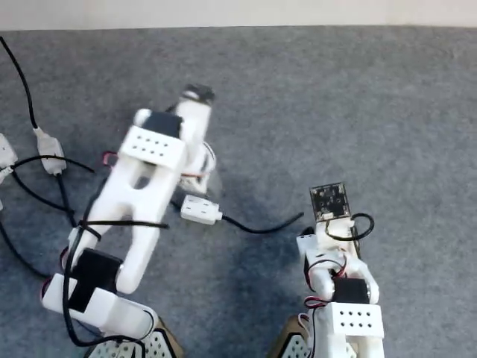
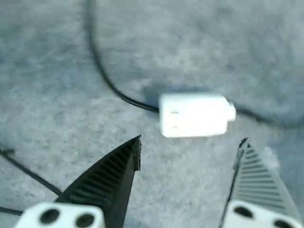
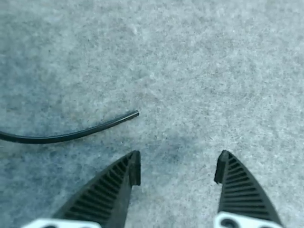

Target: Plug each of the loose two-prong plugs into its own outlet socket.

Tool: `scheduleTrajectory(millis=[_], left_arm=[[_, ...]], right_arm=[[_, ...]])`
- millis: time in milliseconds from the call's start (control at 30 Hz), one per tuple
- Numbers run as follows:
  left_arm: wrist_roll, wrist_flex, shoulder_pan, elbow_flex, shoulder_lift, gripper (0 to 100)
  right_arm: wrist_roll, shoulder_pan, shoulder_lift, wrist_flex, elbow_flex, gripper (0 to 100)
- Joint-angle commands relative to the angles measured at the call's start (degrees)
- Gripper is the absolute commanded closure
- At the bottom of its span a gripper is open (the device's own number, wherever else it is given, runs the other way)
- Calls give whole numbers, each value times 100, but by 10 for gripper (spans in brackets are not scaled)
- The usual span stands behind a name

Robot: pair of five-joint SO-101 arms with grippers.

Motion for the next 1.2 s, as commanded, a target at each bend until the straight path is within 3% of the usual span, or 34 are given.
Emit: scheduleTrajectory(millis=[0,133,367,667,767,833,967,1100,1167], left_arm=[[-1899,44,127,189,-31,671],[-3358,26,119,330,-22,604],[-4352,-879,22,391,303,603],[-4844,-1916,-136,347,1833,604],[-4818,-1916,-136,356,1868,668],[-4686,-1802,-136,365,1859,762],[-3675,-1204,-119,40,1859,972],[-2374,-756,-136,-444,1859,995],[-1336,-484,-127,-673,1859,995]], right_arm=[[70,-40,57,-110,66,747],[70,-40,57,-110,66,747],[70,-40,57,-110,66,747],[70,-233,57,-110,92,747],[70,-242,57,-110,92,747],[70,-242,57,-110,92,747],[70,-242,57,-110,92,747],[70,-242,57,-110,92,747],[70,-242,57,-110,92,747]])
